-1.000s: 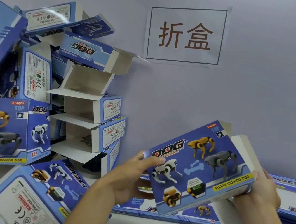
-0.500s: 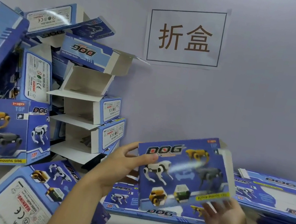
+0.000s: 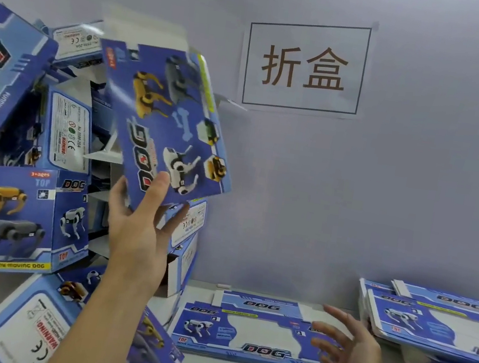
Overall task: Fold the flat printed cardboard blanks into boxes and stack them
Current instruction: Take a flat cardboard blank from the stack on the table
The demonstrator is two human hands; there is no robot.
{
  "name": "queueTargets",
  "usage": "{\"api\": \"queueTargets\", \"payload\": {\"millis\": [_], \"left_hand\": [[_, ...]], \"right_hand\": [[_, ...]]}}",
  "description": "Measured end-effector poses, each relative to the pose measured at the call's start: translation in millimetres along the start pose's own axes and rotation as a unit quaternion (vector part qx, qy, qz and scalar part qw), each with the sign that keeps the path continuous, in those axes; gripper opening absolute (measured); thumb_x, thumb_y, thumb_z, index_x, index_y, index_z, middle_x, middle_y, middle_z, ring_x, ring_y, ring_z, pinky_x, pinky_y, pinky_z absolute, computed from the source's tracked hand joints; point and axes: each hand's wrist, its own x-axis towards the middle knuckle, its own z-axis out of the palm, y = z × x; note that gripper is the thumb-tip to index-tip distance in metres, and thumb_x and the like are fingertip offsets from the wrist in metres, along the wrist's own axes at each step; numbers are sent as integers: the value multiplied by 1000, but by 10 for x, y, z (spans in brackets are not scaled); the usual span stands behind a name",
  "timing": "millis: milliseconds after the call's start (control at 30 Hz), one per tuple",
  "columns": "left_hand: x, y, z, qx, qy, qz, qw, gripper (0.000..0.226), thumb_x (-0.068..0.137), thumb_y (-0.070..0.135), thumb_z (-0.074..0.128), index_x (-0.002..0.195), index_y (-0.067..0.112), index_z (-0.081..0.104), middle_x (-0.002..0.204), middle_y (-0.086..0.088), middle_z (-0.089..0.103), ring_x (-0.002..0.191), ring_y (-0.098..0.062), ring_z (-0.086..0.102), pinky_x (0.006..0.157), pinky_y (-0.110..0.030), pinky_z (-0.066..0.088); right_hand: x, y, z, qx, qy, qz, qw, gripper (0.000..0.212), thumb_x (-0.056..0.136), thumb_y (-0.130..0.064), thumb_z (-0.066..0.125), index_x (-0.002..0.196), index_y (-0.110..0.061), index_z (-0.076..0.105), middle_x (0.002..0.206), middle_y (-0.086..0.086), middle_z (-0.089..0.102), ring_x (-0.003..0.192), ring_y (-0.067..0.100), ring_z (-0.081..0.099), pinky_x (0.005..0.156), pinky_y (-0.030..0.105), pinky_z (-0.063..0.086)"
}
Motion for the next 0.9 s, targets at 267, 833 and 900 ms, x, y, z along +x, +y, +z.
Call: {"api": "queueTargets", "payload": {"millis": [267, 833, 900], "left_hand": [[-185, -132, 127, 237, -252, -132, 929, 64, 66, 65, 74, 116, 27, 67, 108, -16, 72, 96, -37, 71, 66, -39, 60], [554, 570, 1683, 117, -209, -63, 969, 42, 91, 50, 65, 125, 25, 58, 145, -6, 46, 131, -29, 46, 96, -43, 51], [356, 247, 1578, 162, -212, -72, 961, 45, 90, 39, 71, 128, 19, 59, 131, 0, 57, 115, -14, 55, 86, -35, 52]], "right_hand": [[19, 18, -9, -11, 11, 11, 1000, 35, 101, -32, 40, 99, -15, 71, 74, 15, 73, 45, 21, 63, 37, 17, 40], [-4, 23, 68, -90, -16, 62, 994, 33, 99, -32, 46, 101, -10, 71, 67, 17, 70, 44, 27, 57, 50, 25, 42], [0, 2, 83, -102, -17, 69, 992, 31, 100, -31, 49, 102, -8, 69, 72, 21, 70, 51, 29, 58, 50, 27, 46]]}}
